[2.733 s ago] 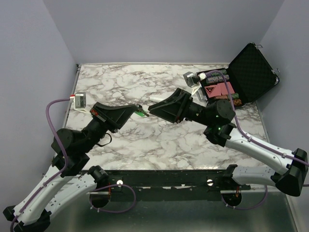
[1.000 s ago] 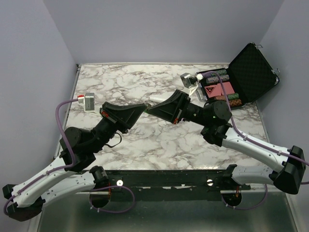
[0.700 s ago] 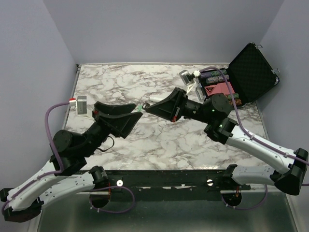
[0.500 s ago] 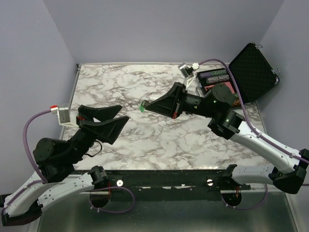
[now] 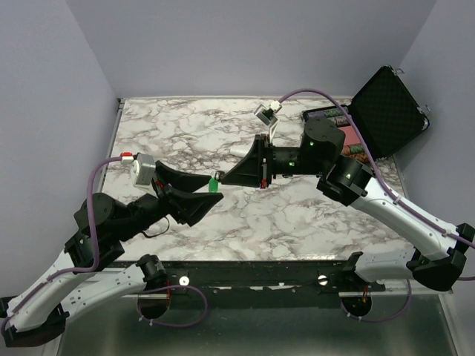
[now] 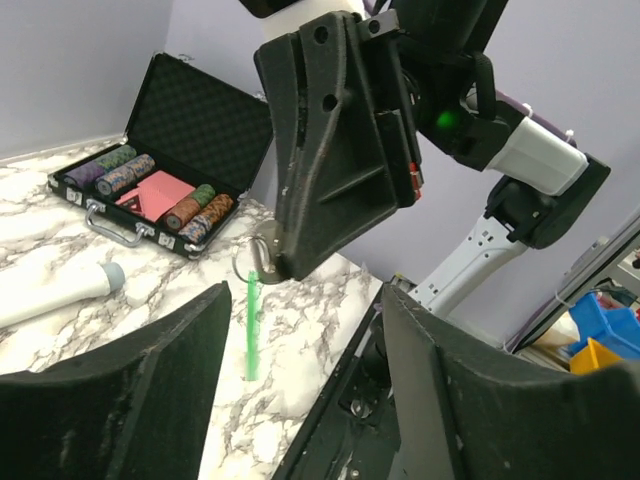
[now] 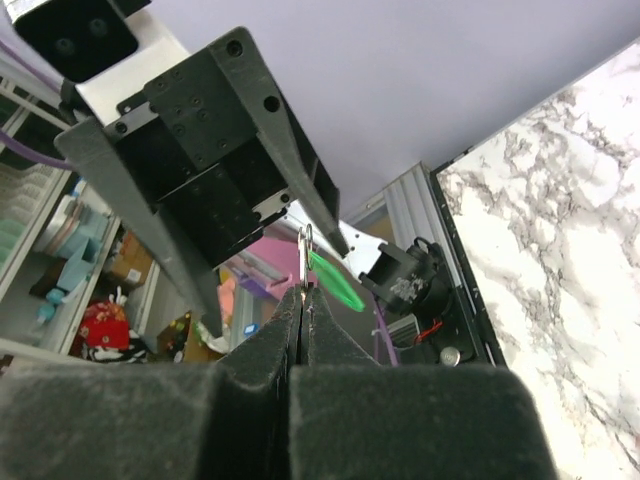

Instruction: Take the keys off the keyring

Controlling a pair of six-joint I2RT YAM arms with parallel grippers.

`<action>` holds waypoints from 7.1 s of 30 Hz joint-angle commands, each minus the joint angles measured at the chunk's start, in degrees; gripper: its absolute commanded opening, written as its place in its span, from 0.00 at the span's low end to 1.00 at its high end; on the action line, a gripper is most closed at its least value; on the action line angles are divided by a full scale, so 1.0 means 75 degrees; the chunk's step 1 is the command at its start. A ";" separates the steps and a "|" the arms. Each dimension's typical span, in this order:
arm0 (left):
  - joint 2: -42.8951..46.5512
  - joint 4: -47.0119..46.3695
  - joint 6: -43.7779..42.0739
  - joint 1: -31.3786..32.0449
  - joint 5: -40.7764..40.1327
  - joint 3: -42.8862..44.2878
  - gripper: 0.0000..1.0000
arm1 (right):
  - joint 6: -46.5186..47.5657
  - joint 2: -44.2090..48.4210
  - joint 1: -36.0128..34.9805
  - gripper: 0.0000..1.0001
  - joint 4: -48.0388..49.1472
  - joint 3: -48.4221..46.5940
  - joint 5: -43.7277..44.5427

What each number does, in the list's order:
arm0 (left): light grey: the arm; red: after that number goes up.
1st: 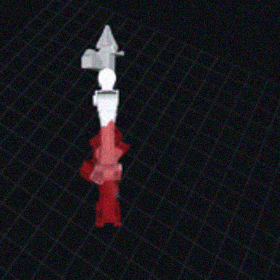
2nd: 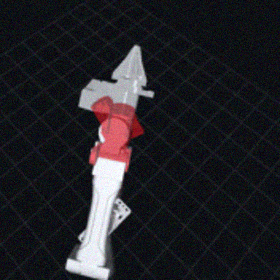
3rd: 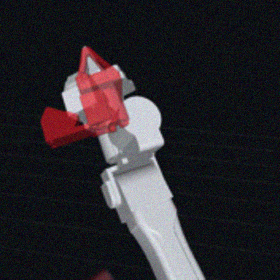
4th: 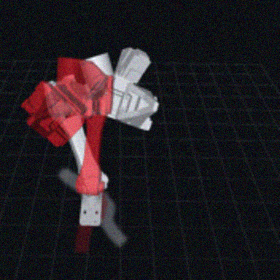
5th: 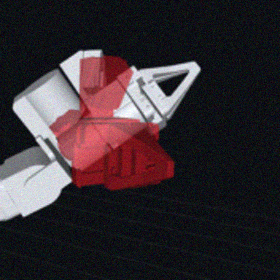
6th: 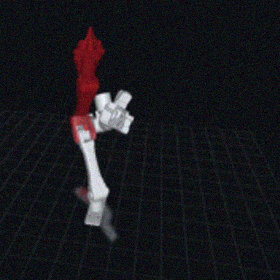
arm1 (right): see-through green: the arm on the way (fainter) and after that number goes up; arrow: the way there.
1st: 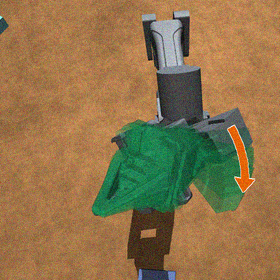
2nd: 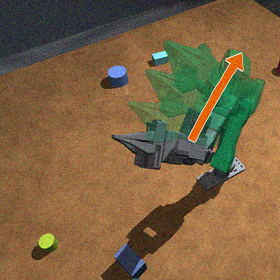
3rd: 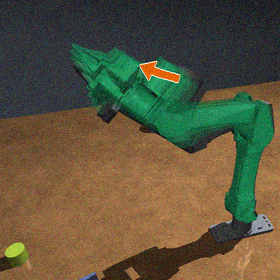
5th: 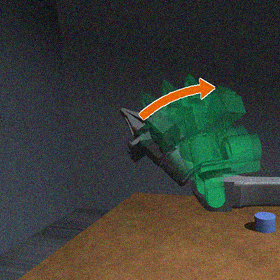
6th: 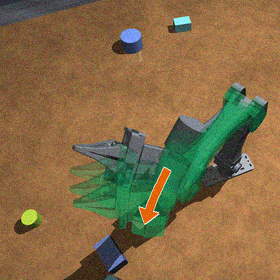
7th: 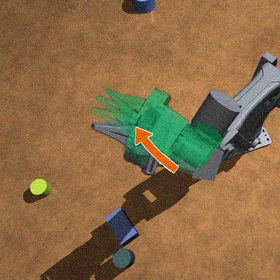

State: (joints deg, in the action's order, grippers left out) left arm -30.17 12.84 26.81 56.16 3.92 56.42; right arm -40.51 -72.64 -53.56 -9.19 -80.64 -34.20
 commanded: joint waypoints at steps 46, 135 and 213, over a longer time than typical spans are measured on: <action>-0.0102 -0.1032 0.1570 -0.2672 0.4340 -0.0515 0.55 | 0.1077 0.0299 -0.0019 0.01 -0.1095 -0.0533 -0.1323; -0.2304 0.3442 0.0809 -0.2730 0.5043 0.2894 0.00 | 0.2554 -0.0556 -0.0241 0.01 -0.3414 -0.1423 -0.2027; 0.0156 0.5027 0.0293 -0.4547 0.0649 -0.1113 0.93 | -0.0258 -0.1622 -0.1179 0.01 -0.0614 0.2783 0.4360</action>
State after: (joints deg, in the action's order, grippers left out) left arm -30.52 53.91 26.68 22.24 13.41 49.28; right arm -38.68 -82.08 -63.33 -16.58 -60.05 -6.15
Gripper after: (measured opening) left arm 0.933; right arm 0.011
